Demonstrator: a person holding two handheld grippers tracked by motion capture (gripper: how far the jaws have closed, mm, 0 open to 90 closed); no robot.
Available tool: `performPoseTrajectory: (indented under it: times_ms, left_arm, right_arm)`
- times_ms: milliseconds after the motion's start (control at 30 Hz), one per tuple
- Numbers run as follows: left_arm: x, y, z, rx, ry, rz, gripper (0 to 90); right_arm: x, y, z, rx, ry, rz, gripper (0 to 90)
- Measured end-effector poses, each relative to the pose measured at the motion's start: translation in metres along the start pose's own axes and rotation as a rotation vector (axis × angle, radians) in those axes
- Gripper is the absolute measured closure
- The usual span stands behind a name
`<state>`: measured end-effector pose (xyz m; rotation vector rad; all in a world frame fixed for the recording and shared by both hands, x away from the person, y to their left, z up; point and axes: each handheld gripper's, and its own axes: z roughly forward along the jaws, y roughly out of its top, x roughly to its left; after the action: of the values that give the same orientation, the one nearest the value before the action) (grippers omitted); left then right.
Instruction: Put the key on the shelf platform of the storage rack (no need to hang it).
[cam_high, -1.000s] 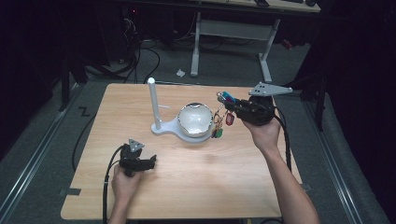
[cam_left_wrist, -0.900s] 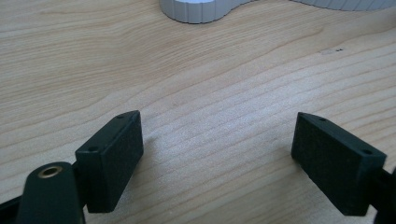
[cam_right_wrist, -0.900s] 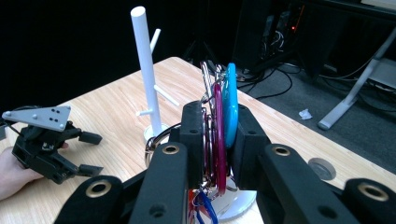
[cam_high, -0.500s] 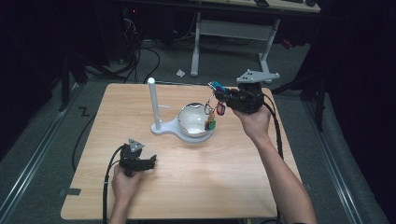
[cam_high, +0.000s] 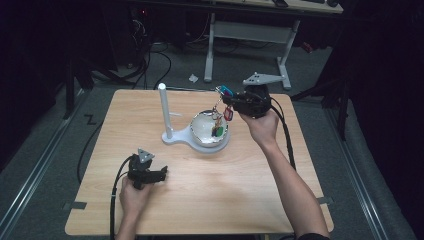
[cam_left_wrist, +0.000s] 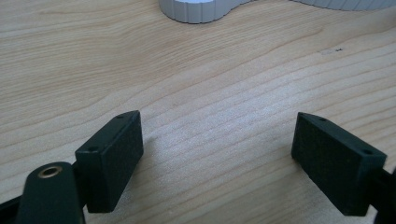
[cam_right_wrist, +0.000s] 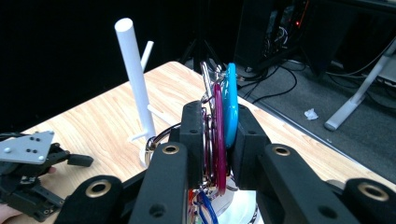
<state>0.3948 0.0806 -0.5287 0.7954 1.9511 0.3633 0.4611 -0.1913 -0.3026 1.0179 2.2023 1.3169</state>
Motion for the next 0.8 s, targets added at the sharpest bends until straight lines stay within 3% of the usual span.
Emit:
performPoseTrajectory:
  times_ms: [233, 567, 733, 800]
  left_arm:
    - [0.001, 0.000, 0.000, 0.002, -0.003, 0.008, 17.0]
    - [0.000, 0.000, 0.000, -0.003, 0.005, -0.008, 17.0]
    - [0.001, 0.000, 0.000, -0.004, -0.006, 0.023, 17.0]
    - [0.001, 0.000, 0.000, -0.004, -0.003, 0.016, 17.0]
  right_arm:
    - [0.001, -0.008, 0.016, 0.032, -0.004, 0.008, 77.8]
    - [-0.002, -0.032, 0.043, 0.086, 0.019, 0.044, 77.8]
    - [-0.002, -0.041, 0.052, 0.097, 0.019, 0.049, 77.8]
    - [-0.003, -0.044, 0.055, 0.103, 0.020, 0.055, 77.8]
